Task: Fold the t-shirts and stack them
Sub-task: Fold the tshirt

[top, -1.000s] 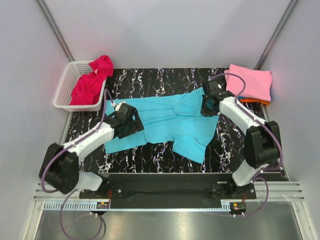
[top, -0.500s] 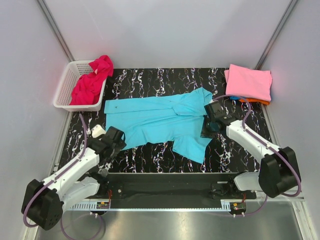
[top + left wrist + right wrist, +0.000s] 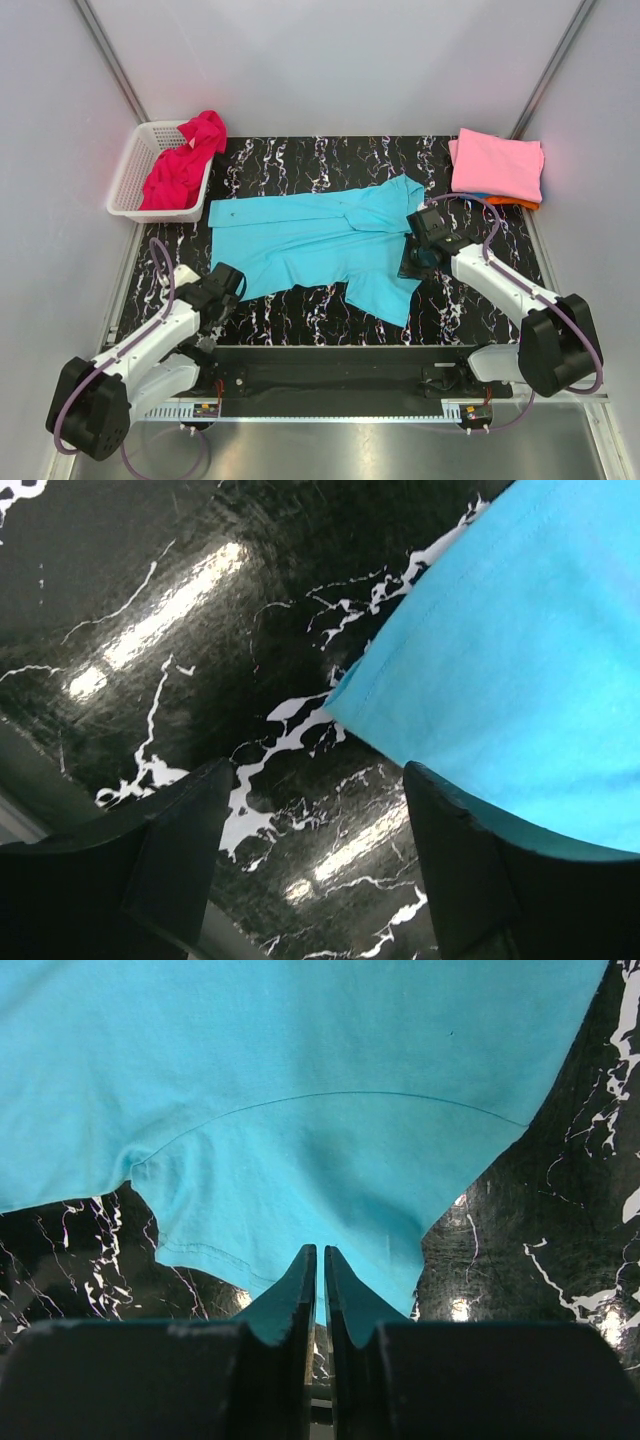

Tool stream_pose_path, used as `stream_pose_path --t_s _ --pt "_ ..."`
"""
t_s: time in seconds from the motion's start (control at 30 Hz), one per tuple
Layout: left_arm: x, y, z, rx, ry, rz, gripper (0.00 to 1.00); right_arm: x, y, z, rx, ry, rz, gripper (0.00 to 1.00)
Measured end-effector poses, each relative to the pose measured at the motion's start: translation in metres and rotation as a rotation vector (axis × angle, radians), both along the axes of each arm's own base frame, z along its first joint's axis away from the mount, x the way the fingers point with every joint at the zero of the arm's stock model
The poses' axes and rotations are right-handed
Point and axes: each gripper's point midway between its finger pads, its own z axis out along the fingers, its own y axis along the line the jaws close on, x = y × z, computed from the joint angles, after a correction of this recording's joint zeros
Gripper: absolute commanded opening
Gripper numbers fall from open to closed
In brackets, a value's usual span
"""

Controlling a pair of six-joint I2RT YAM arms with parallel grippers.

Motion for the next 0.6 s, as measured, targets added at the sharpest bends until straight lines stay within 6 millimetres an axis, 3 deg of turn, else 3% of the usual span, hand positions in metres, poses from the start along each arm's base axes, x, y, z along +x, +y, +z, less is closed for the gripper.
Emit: stream_pose_path --t_s 0.2,0.47,0.6 --pt "0.01 0.004 -0.004 0.0 -0.018 0.024 0.51 -0.004 0.002 -0.006 0.008 0.023 0.009 0.13" --pt "0.019 0.004 -0.006 0.027 -0.013 0.006 0.48 -0.006 0.002 -0.008 0.012 0.029 0.013 0.13" --pt "0.02 0.005 -0.006 0.029 -0.014 0.008 0.41 -0.007 0.002 -0.01 0.012 0.033 0.013 0.13"
